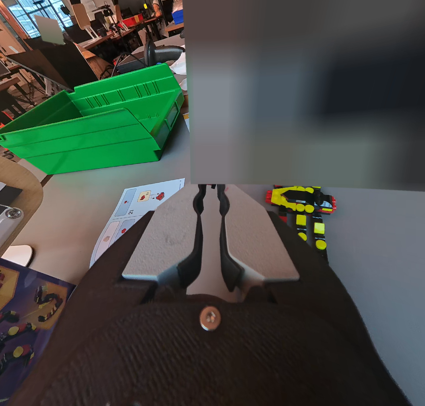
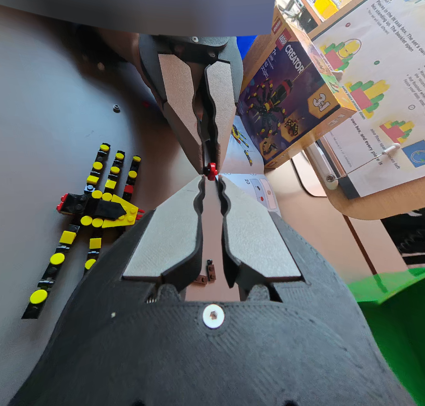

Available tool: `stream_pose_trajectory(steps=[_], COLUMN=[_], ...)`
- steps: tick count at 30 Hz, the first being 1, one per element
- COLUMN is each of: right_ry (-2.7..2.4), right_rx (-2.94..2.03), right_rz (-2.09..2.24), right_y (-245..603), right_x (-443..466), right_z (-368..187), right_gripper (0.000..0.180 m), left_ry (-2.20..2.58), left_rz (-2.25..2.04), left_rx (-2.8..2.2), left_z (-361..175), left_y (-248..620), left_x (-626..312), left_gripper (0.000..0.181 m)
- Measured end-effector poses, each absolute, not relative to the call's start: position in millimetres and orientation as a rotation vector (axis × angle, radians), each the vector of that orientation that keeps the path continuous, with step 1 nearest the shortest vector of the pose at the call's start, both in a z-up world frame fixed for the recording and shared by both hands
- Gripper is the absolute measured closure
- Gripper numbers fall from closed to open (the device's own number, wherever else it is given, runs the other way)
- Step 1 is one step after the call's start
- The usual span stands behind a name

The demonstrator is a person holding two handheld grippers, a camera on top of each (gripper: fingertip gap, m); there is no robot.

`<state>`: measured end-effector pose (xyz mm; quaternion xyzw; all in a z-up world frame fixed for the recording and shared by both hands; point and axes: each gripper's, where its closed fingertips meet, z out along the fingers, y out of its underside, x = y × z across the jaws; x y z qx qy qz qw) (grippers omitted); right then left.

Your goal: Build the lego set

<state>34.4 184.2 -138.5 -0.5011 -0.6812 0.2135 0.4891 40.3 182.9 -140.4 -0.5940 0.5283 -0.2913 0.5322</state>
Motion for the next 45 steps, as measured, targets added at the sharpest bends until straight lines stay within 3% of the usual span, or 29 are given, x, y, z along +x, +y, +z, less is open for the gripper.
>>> stream_pose_trajectory(steps=[28,45], right_ry=[-1.634,-1.728], right_rx=[-1.285,-1.264], right_rz=[0.782,0.596], right_y=[176.5,172.2], right_x=[31.9,26.9], right_z=[-141.1,-152.3], right_gripper=[0.172,0.173], left_ry=[1.286,1.335], left_rz=[-0.694,-0.681], left_rx=[-1.446,-1.514], left_z=[-146.1,-156.5], left_y=[180.0,175.0], left_x=[43.3,37.9], left_gripper=[0.175,0.177])
